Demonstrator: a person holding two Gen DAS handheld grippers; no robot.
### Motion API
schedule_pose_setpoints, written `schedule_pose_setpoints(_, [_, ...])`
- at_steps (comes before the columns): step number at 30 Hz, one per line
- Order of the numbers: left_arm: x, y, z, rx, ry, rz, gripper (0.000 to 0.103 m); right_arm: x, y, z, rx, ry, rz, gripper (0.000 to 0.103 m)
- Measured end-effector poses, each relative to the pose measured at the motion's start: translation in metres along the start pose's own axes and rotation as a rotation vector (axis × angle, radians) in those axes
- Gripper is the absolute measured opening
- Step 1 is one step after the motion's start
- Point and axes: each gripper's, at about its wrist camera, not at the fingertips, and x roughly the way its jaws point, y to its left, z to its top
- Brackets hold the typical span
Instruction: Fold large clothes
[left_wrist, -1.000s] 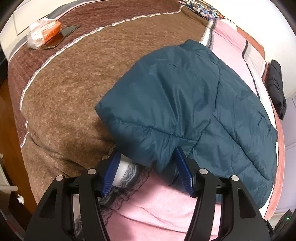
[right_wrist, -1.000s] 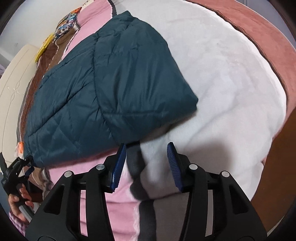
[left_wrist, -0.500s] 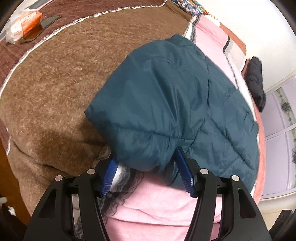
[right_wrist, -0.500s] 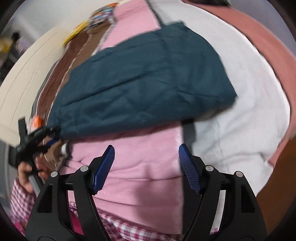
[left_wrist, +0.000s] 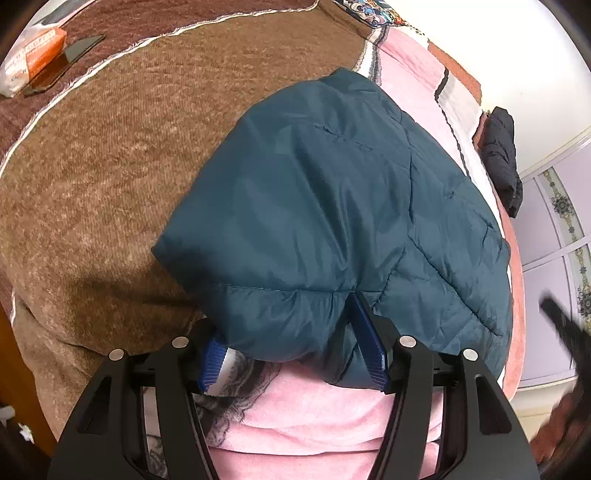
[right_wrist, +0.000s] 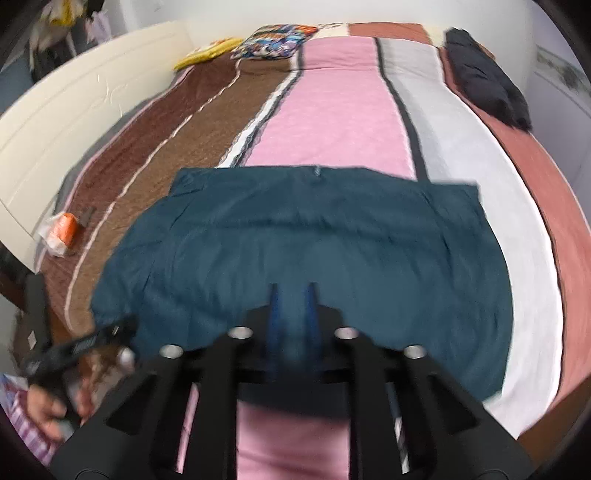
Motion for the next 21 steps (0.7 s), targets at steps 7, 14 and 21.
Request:
schedule_pose_setpoints(7, [0.004,-0.006,0.003,0.028,-0.007,0.051,0.060,0.070,0.010,0.063,-0.042,0.005,-0.015,0.001])
schedule_pose_setpoints(14, [0.008,-0.010,0.007,0.043,-0.001,0.098,0.060,0.121,-0.002,0.085,-0.022,0.043,-0.081,0.001])
schedule_pose_setpoints(21, [0.011,-0.008,0.010,0.047,0.004,0.112,0.061,0.151,-0.009,0.085,-0.004,0.101,-0.081,0.001])
